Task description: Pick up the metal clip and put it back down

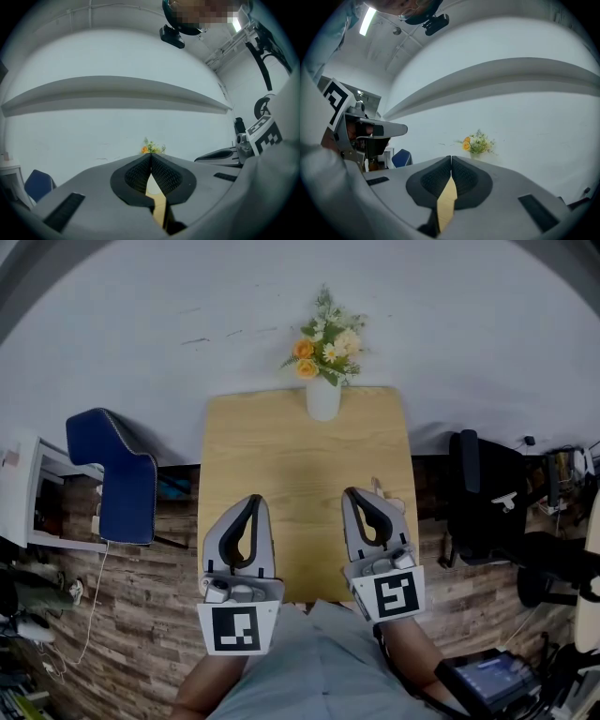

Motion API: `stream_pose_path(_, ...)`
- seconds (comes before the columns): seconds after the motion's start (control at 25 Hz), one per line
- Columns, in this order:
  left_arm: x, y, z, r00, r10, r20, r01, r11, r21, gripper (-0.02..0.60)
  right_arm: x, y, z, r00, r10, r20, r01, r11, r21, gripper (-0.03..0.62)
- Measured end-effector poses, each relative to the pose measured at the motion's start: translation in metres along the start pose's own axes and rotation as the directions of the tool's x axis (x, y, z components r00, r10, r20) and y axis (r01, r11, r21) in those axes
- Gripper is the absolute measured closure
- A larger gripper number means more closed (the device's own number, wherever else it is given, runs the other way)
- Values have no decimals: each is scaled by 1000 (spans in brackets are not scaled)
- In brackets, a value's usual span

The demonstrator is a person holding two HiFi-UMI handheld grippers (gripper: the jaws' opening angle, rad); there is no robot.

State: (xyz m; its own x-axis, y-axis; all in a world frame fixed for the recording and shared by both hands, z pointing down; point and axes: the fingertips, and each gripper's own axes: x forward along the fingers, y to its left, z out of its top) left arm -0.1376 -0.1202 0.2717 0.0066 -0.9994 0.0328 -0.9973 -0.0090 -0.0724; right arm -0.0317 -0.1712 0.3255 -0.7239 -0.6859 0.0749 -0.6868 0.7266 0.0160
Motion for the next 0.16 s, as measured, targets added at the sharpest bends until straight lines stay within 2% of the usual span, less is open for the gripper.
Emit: stream_pose_path(0.16, 1, 1, 1, 1000, -3, -3, 3, 1000, 2, 563, 2, -1, 2, 1000, -1, 4, 1, 1000, 2, 548)
